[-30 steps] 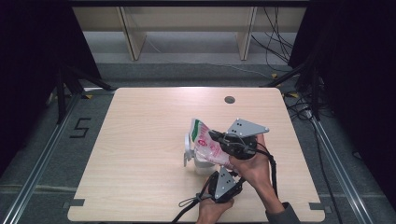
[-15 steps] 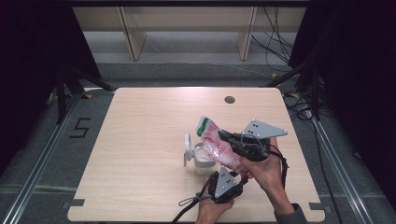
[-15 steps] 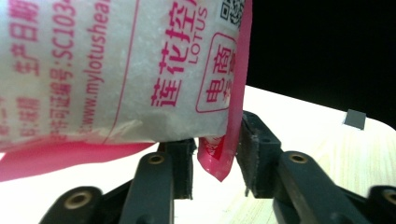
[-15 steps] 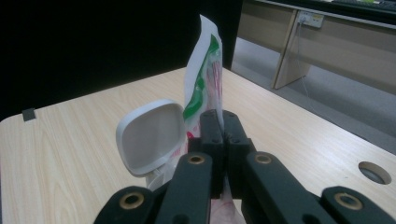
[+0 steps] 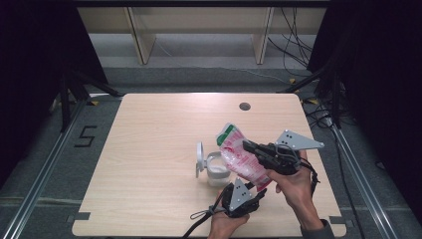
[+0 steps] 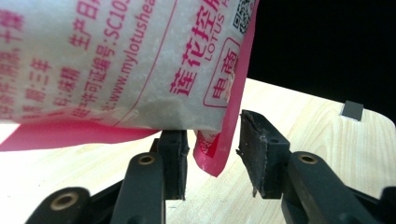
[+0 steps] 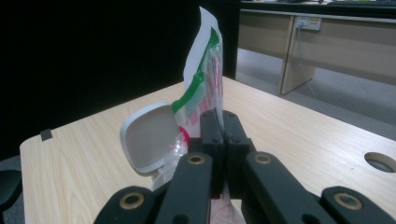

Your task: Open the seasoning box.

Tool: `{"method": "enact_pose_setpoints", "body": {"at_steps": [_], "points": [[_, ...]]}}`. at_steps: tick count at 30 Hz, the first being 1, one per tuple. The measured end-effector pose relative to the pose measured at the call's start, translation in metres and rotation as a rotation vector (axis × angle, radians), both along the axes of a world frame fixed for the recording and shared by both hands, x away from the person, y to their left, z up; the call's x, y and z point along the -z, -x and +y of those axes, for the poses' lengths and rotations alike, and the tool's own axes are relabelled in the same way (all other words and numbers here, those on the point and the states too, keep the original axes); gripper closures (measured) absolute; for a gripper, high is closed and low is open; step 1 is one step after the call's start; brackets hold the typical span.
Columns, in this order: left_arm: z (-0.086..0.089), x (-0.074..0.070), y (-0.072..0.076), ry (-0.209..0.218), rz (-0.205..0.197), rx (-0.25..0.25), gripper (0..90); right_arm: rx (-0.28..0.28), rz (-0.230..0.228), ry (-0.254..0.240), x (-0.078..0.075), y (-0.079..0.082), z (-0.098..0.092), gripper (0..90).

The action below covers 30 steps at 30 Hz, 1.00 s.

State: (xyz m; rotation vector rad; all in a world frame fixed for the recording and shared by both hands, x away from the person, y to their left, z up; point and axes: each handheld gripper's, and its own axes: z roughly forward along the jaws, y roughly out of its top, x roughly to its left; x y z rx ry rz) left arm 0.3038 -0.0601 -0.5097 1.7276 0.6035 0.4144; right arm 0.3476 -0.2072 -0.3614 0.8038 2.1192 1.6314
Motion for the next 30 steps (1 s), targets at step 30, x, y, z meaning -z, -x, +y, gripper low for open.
{"method": "enact_pose_setpoints", "body": {"at_steps": [30], "points": [[0.005, -0.002, 0.004, -0.029, 0.047, 0.028, 39.9, 0.05, 0.054, -0.12, 0.014, -0.001, -0.032, 90.0]]}}
